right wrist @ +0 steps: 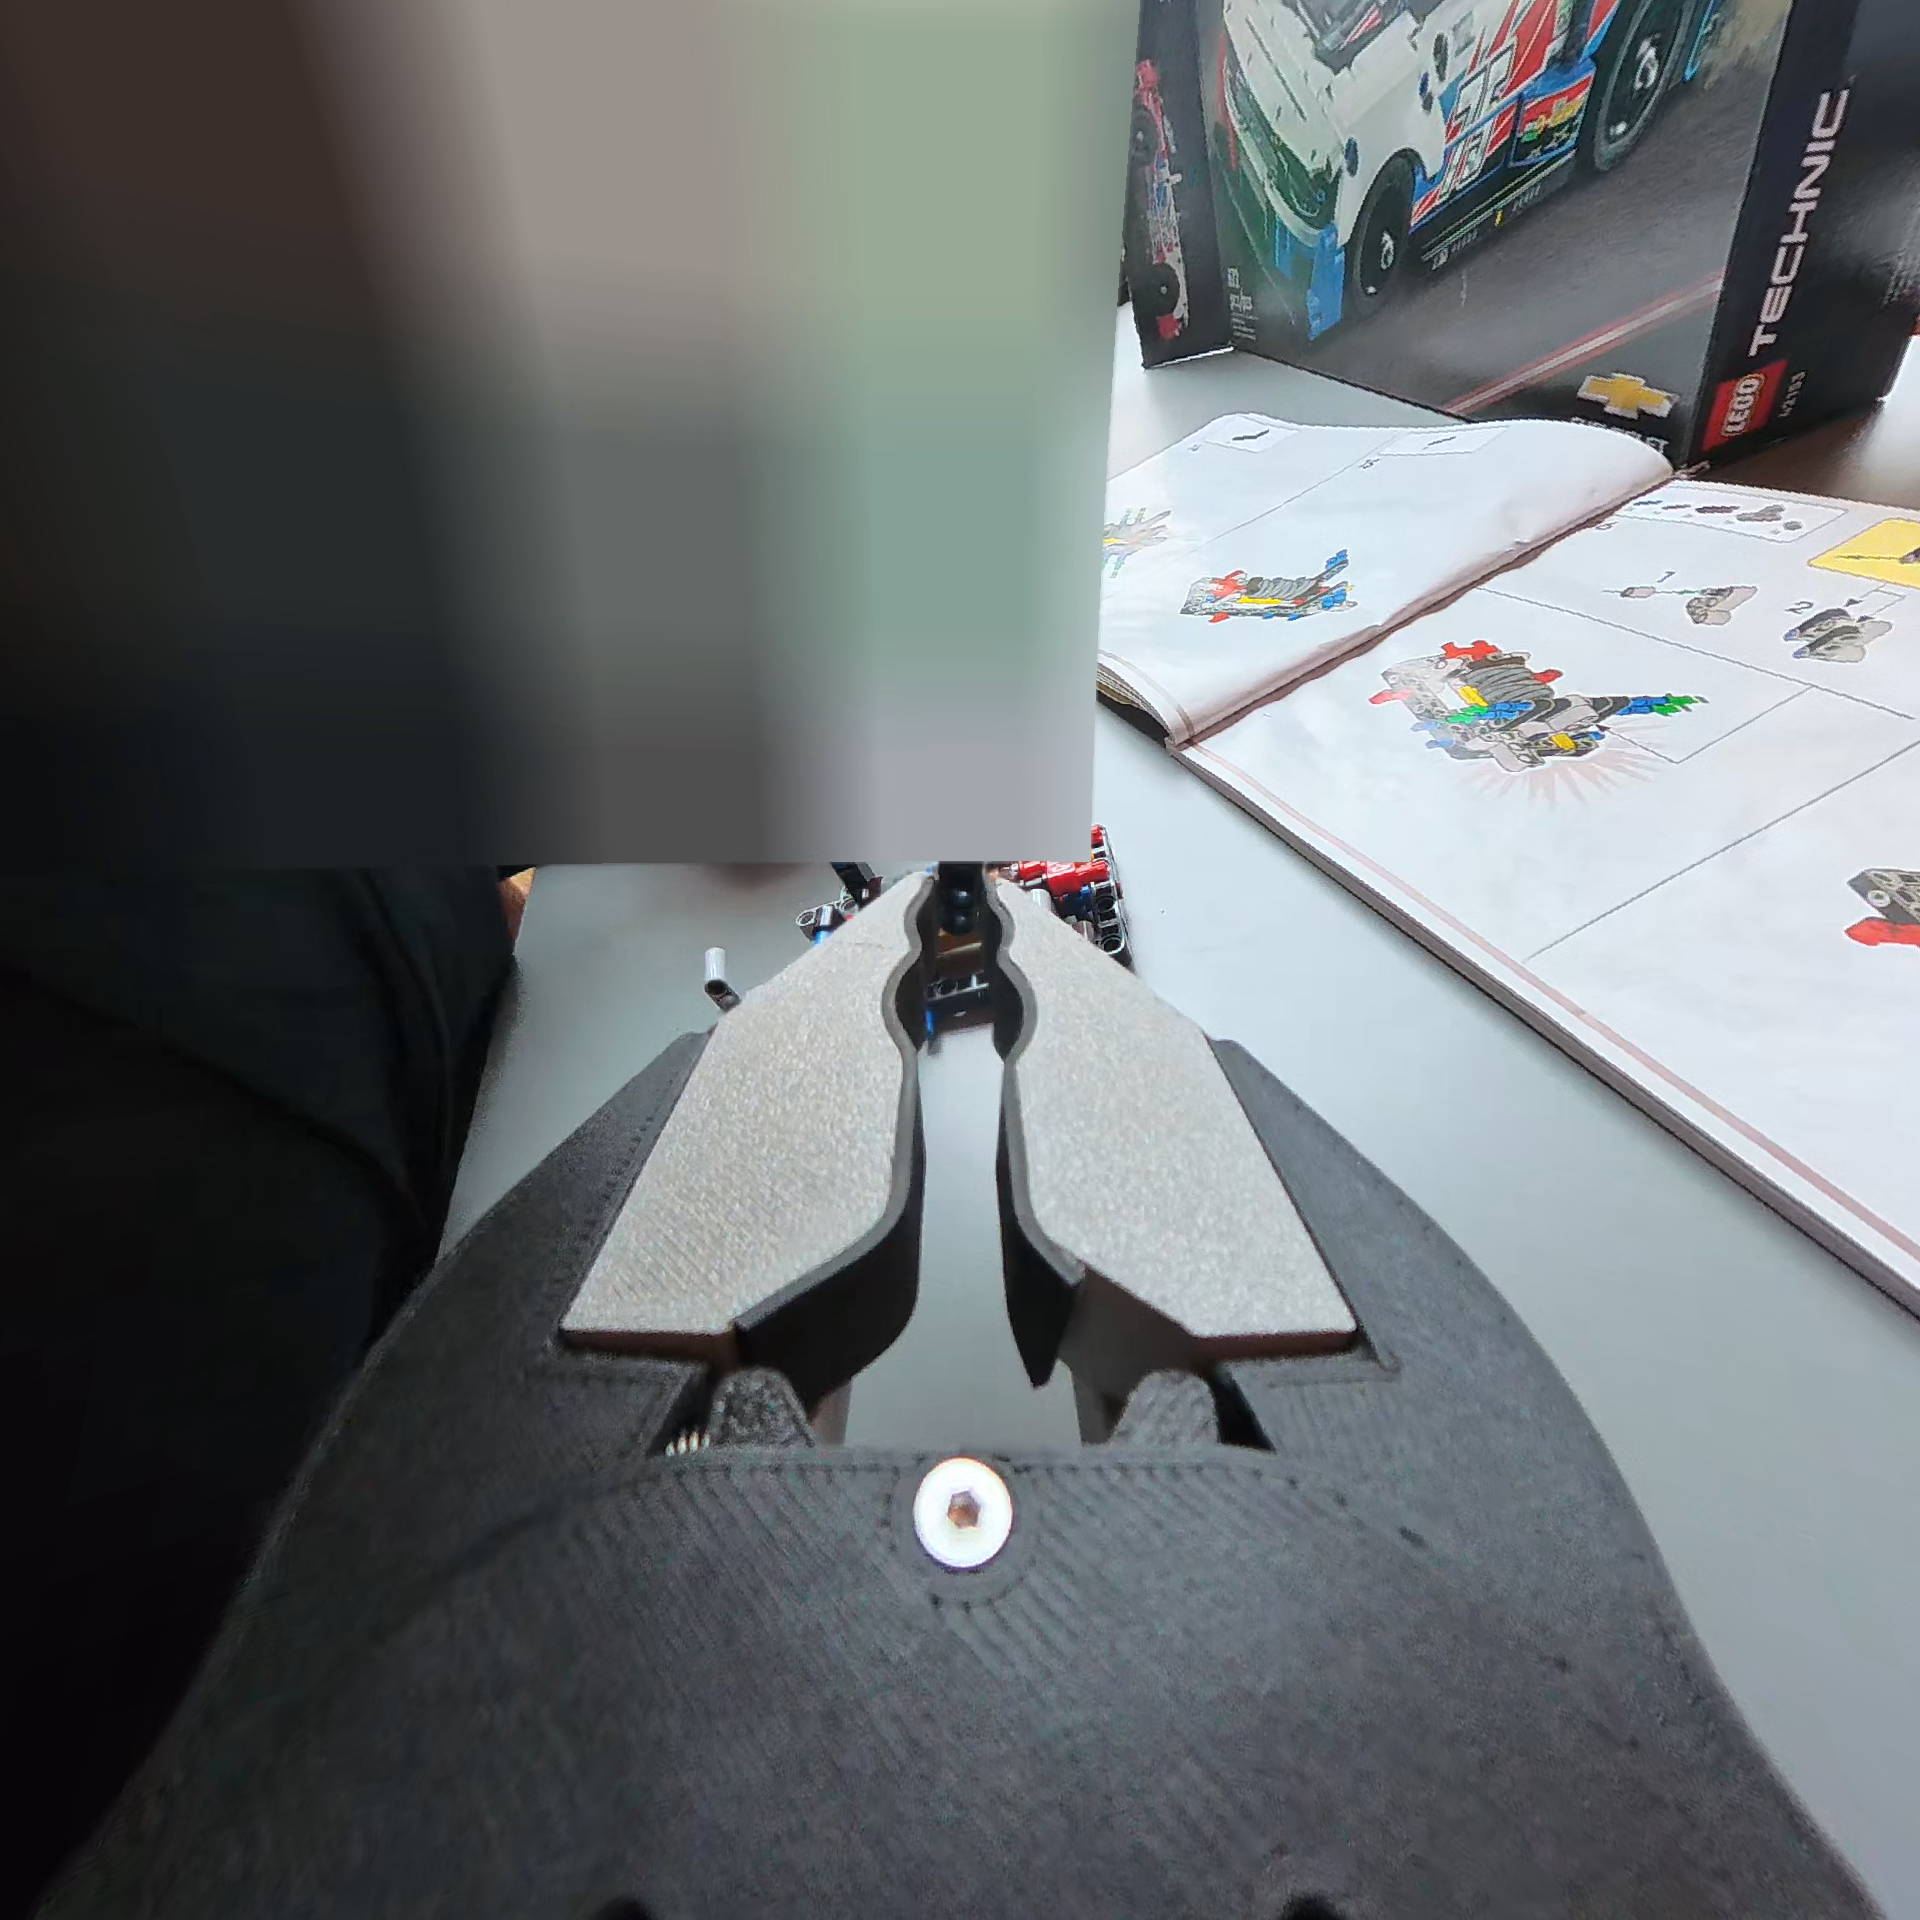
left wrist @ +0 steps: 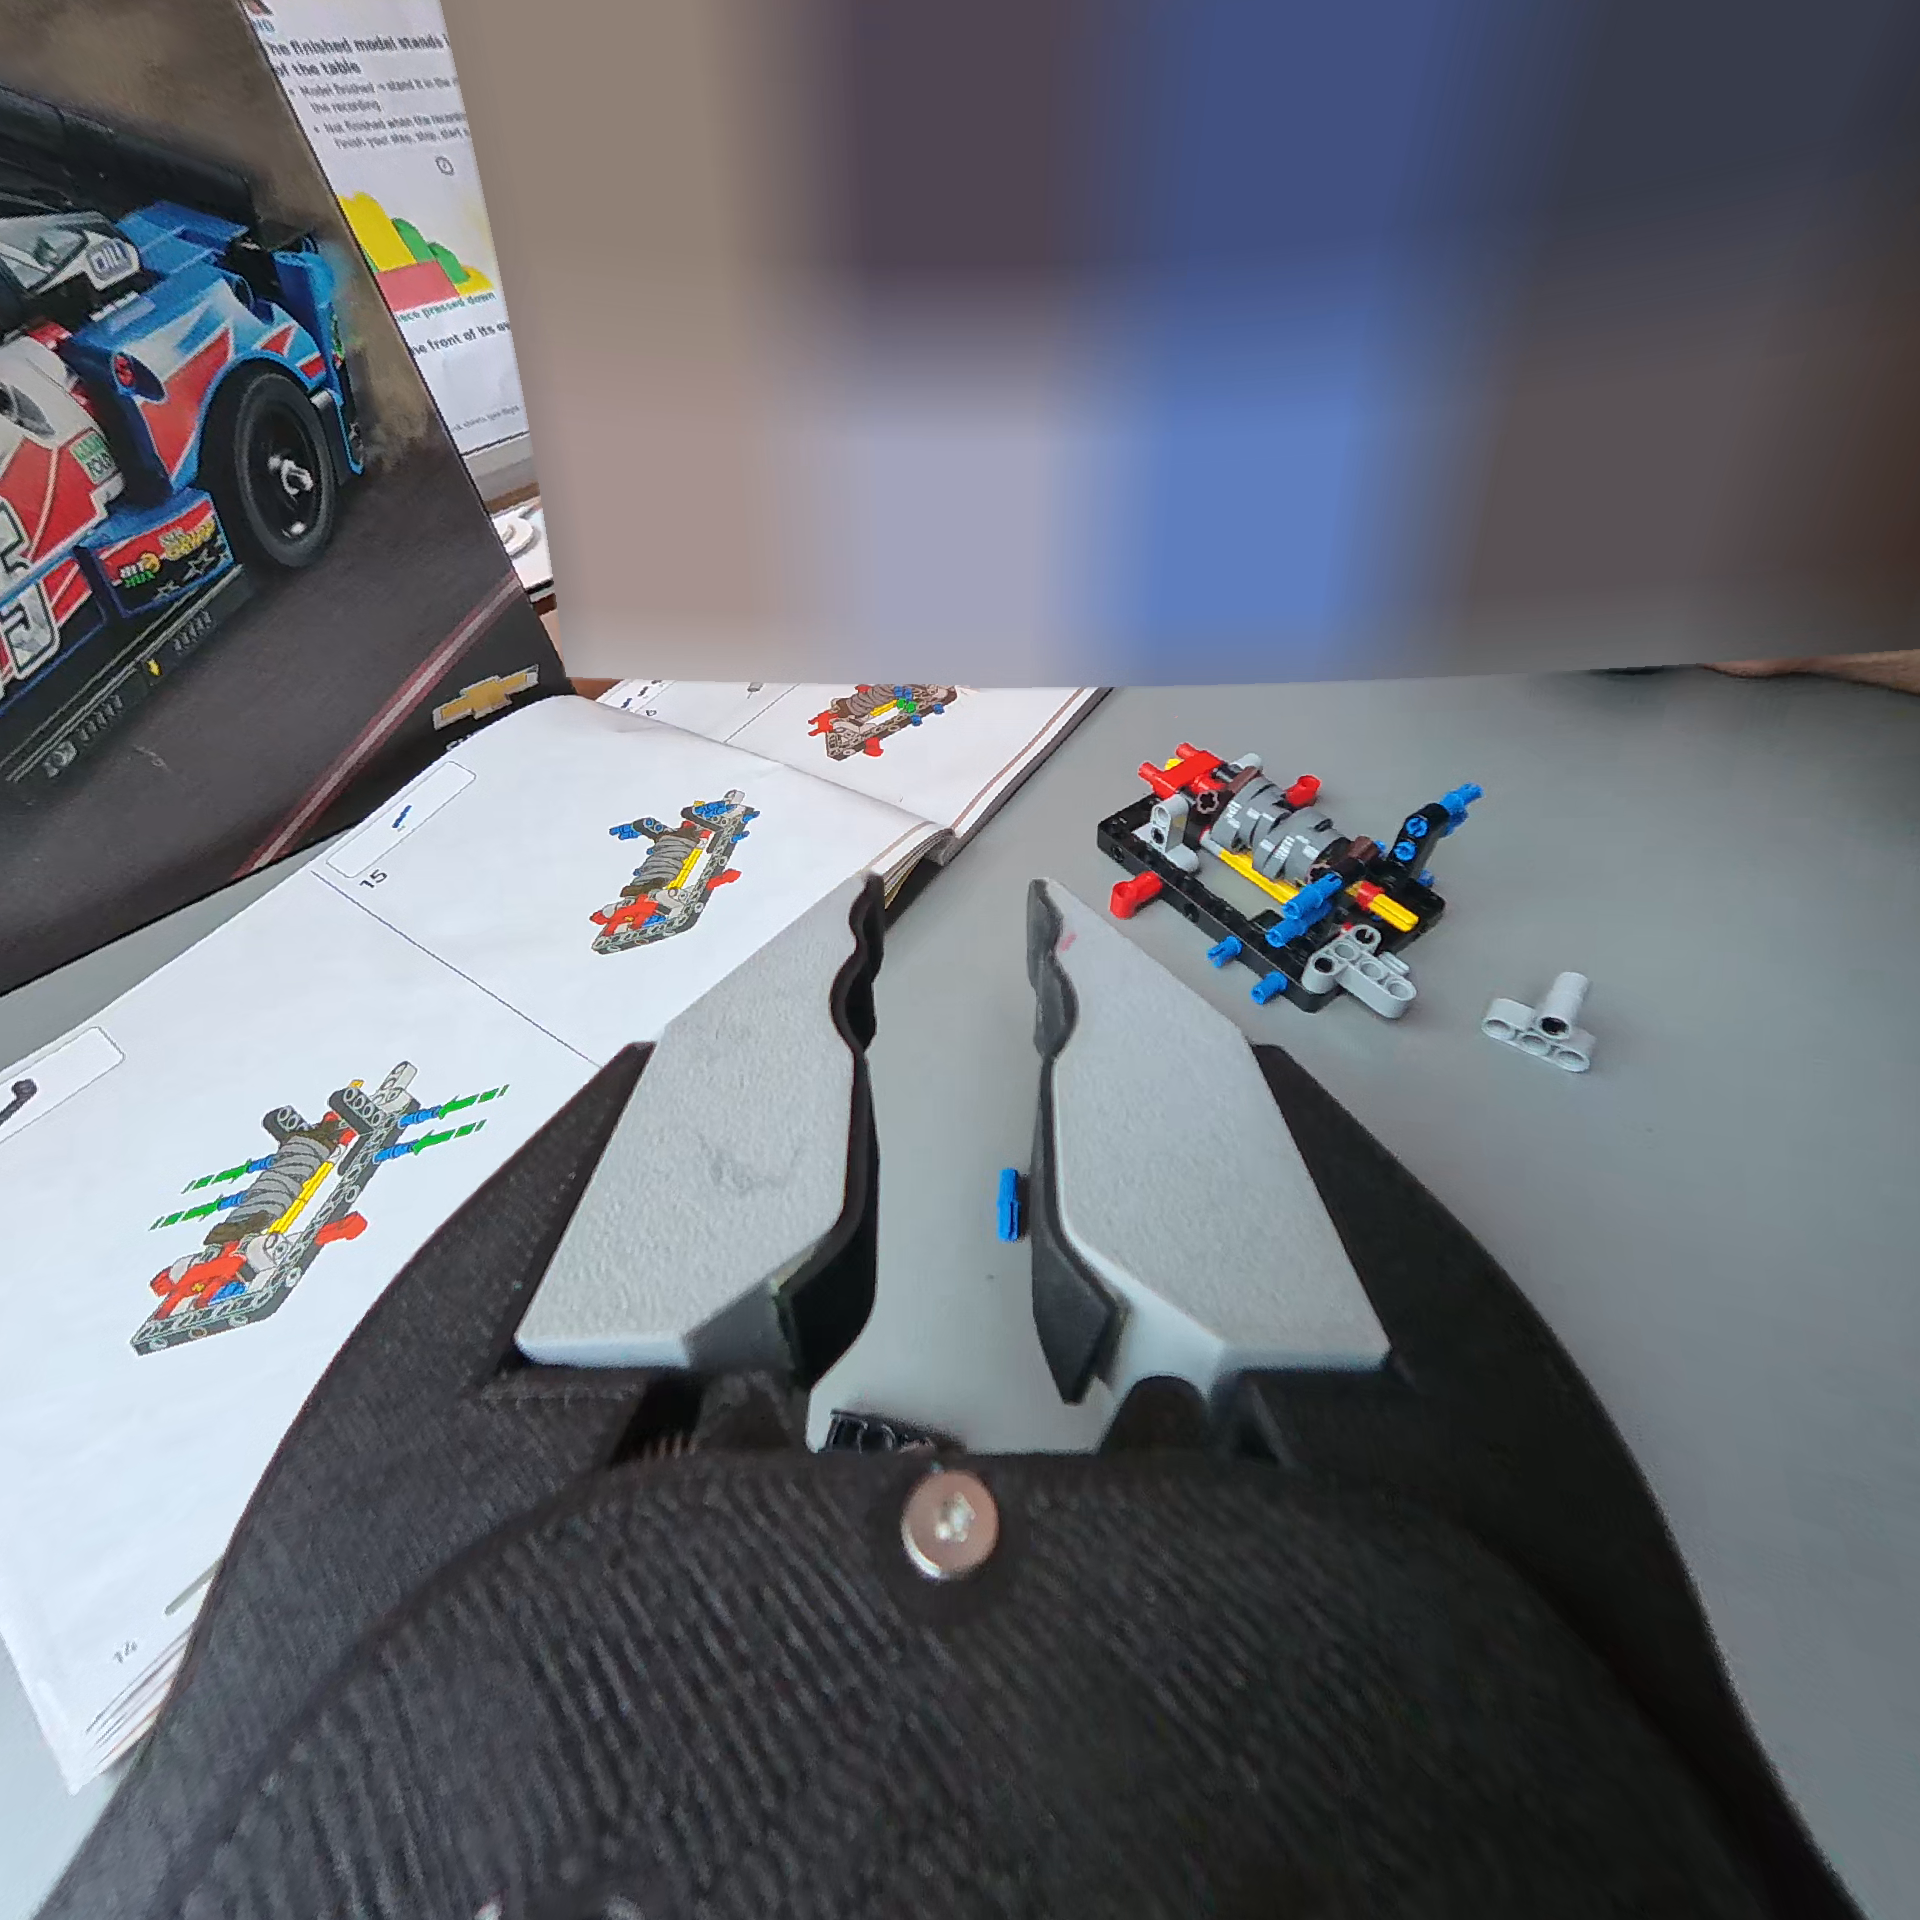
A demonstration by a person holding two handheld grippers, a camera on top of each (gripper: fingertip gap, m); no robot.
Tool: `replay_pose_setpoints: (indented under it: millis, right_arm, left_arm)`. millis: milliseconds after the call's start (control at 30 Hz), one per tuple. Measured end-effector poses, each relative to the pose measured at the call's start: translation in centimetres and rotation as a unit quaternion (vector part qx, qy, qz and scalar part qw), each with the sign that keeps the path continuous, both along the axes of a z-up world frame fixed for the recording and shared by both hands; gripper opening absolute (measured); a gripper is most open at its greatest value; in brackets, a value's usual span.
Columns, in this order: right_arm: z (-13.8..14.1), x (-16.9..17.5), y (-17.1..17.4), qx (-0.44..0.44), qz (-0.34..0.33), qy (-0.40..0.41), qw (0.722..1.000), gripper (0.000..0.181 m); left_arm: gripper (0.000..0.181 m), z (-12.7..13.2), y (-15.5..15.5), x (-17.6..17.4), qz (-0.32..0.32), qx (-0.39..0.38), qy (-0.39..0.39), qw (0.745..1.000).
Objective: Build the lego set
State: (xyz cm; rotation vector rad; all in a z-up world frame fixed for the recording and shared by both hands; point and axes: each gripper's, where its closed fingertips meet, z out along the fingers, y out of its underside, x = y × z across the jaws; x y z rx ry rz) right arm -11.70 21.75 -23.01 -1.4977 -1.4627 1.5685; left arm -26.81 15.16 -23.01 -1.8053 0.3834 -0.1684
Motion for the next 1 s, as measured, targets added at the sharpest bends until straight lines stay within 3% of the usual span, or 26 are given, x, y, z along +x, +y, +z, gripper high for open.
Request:
replay_pose_setpoints:
  millis: [433, 733, 1000]
  right_arm:
    - [0.0, 0.1, 0.3, 0.027, -0.022, -0.005, 0.999, 0.003]
    - [0.3, 0.6, 0.5, 0.014, -0.030, 0.003, 0.999, 0.004]
    - [-0.1, 0.4, -0.8, 0.056, -0.015, -0.011, 0.998, 0.004]
  left_arm:
    - [0.023, 0.7, -0.6, 0.6, -0.031, 0.006, -0.051, 0.998]
    - [0.023, 0.1, -0.8, 1.7, -0.045, -0.004, -0.021, 0.999]
    - [0.023, -0.1, -1.0, 2.0, -0.046, -0.010, -0.015, 0.999]
